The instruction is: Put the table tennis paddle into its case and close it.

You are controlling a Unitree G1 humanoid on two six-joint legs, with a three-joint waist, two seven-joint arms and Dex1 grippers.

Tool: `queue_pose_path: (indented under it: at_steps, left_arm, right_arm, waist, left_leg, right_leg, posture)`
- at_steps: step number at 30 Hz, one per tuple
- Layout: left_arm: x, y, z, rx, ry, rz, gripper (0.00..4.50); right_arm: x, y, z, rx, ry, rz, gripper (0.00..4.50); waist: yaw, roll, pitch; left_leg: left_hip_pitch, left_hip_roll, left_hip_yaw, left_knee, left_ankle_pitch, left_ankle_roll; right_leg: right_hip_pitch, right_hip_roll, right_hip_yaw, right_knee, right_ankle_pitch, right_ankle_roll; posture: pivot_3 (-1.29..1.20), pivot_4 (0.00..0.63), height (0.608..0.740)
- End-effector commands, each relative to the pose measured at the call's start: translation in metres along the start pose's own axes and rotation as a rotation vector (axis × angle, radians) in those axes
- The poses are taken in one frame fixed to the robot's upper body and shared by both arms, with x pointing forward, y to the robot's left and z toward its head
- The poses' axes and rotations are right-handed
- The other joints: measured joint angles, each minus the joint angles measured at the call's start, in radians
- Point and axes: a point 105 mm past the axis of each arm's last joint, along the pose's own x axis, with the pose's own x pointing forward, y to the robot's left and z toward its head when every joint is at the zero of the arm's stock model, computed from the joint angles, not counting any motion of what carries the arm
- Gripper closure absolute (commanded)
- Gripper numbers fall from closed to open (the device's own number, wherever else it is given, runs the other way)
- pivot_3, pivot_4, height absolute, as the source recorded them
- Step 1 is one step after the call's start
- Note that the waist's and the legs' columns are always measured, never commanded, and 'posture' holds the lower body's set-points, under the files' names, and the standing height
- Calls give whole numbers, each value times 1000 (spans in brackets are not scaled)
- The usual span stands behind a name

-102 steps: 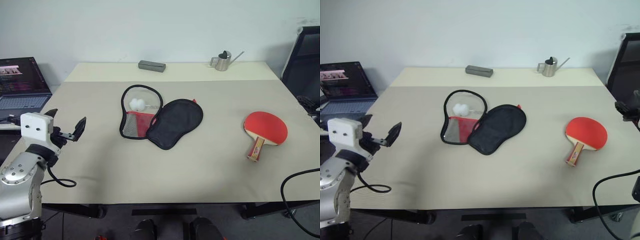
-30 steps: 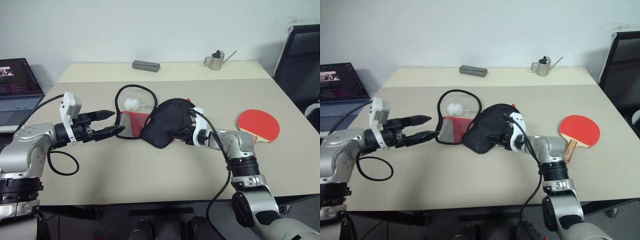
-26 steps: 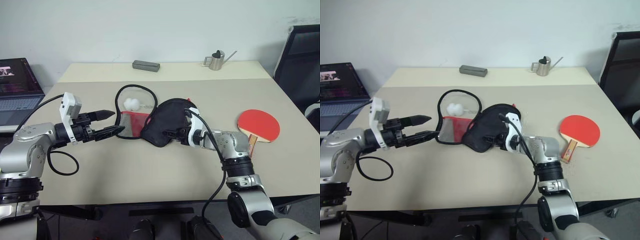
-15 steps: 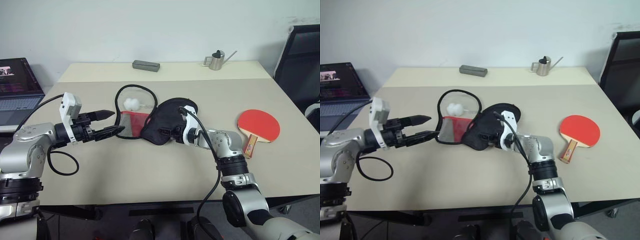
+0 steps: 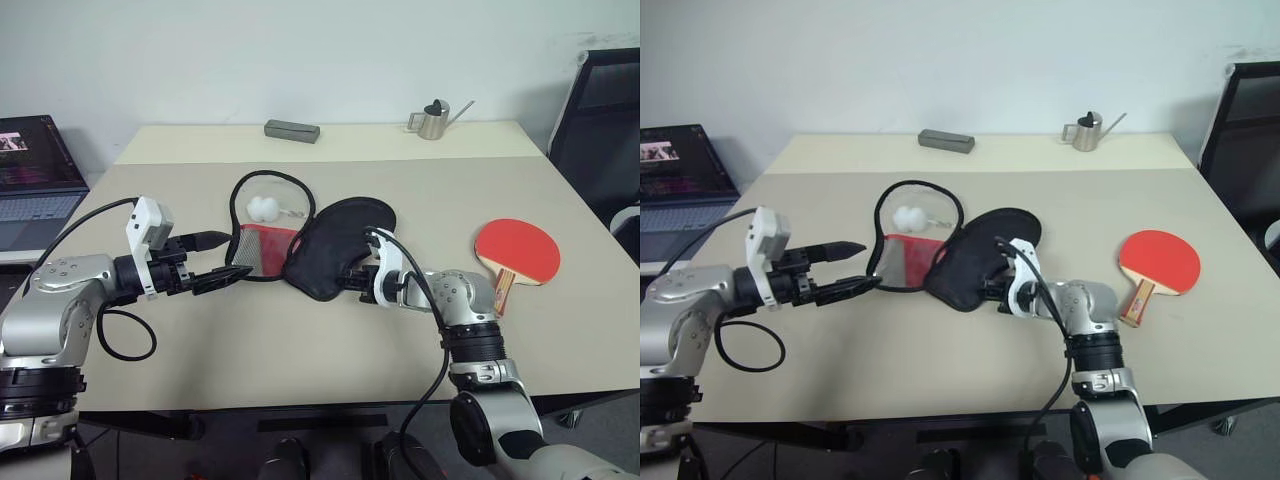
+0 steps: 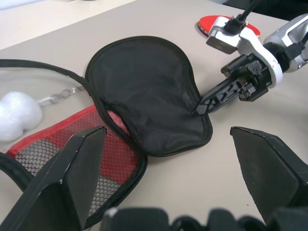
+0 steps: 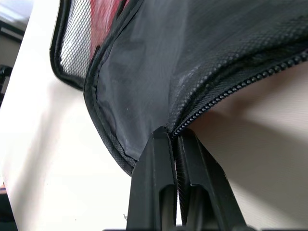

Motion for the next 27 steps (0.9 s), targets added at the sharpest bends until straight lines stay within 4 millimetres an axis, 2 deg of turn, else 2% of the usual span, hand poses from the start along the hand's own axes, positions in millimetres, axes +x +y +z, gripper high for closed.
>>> queue_pose_path:
  at_steps: [1,4,9,17,21,27]
  left_arm:
    - [0,-2,15,64,-12,-15,0]
    - [0,-5,13,65,2,-29,0]
    - [1,-7,11,63,7,-33,0]
    - [6,-11,9,61,10,-52,0]
    - [10,-13,8,65,19,-72,0]
    - [15,-15,9,68,18,-91,0]
  right_arm:
    - [-9,4,13,10,-38,20,4481]
    - [-18,-1,12,-15,-5,12,4481]
    - [-39,-22,11,-85,74,-31,4481]
    - [-63,-49,12,-192,159,-93,4481]
    - [-71,-66,26,-283,165,-146,4481]
    - [-69,-72,55,-432,157,-169,4481]
  waist:
    - [0,0,0]
    - [0,0,0]
    - [2,0,0]
    - [2,0,0]
    - [2,-1,0]
    - [1,-1,1]
  left_leg:
    - [0,0,0,0,0,0]
    - [0,0,0,0,0,0]
    - [-1,0,0,0,0,0]
    - [-1,0,1,0,0,0]
    - [-1,-1,1,0,0,0]
    - [-1,0,1,0,0,0]
  right_leg:
    - [0,0,0,0,0,0]
    - [0,0,0,0,0,0]
    - [0,0,0,-1,-1,2]
    - [-1,0,1,-1,-1,2]
    - [-1,0,1,-2,-1,2]
    - [-1,0,1,-2,-1,2]
  posture:
    - [0,150,740]
    - [0,150,740]
    - [0,150,740]
    - [0,150,740]
    - [0,150,740]
    - [0,150,740]
